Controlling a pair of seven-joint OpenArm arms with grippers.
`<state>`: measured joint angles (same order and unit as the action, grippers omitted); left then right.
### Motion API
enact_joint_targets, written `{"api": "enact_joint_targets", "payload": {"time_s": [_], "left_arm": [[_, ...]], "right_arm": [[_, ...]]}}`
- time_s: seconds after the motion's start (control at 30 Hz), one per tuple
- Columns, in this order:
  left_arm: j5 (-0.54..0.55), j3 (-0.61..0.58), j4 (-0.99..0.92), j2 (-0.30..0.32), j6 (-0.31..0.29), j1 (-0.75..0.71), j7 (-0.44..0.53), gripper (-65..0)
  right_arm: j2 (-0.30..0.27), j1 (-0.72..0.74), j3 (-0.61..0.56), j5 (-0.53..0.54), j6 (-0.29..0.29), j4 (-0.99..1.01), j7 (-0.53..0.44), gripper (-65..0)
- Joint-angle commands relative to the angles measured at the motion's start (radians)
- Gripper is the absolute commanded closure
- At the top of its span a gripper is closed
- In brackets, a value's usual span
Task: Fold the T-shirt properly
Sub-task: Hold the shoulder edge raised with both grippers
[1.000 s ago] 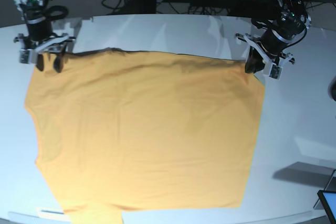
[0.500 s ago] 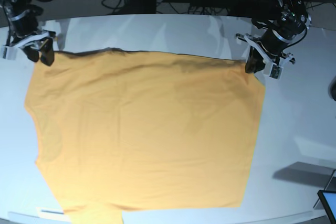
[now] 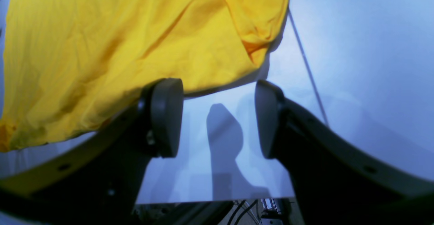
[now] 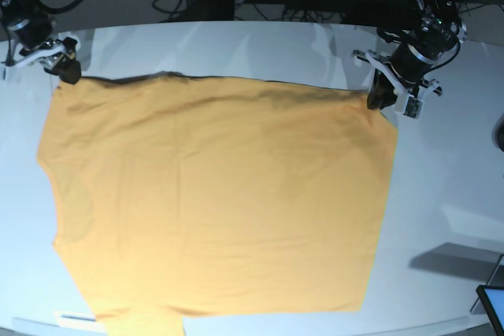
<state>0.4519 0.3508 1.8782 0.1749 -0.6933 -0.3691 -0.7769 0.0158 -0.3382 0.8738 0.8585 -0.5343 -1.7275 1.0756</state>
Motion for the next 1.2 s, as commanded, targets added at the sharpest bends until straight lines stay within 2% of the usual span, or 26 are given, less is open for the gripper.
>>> {"api": "enact_joint_targets", "payload": {"time_s": [0.0, 0.13, 0.33, 0.4, 0.73, 0.93, 1.17], "left_arm": [[0.015, 0.006, 0.014, 0.01, -0.005, 0.0, 0.024, 0.0], [0.015, 0.009, 0.014, 0.01, -0.005, 0.0, 0.024, 0.0], [0.015, 0.008, 0.014, 0.01, -0.005, 0.0, 0.024, 0.0], [0.015, 0.008, 0.014, 0.01, -0.005, 0.0, 0.024, 0.0], [0.015, 0.011, 0.014, 0.01, -0.005, -0.001, 0.024, 0.0], [0.015, 0.011, 0.014, 0.01, -0.005, -0.001, 0.024, 0.0], [0.015, 0.006, 0.014, 0.01, -0.005, -0.001, 0.024, 0.0]], "right_arm": [[-0.012, 0.0, 0.002, 0.025, -0.011, -0.016, -0.01, -32.6], [-0.012, 0.004, -0.003, 0.025, -0.013, -0.016, -0.005, -32.6], [-0.012, 0.052, -0.001, 0.025, -0.022, 0.013, 0.068, -32.6], [-0.014, 0.064, -0.001, 0.025, -0.045, 0.044, 0.07, -32.6], [-0.017, 0.103, -0.003, 0.021, -0.046, 0.11, 0.091, -32.6], [-0.076, 0.087, 0.008, 0.02, -0.043, 0.11, 0.094, -32.6], [-0.103, 0.087, 0.009, 0.02, -0.043, 0.111, 0.094, -32.6]]}}
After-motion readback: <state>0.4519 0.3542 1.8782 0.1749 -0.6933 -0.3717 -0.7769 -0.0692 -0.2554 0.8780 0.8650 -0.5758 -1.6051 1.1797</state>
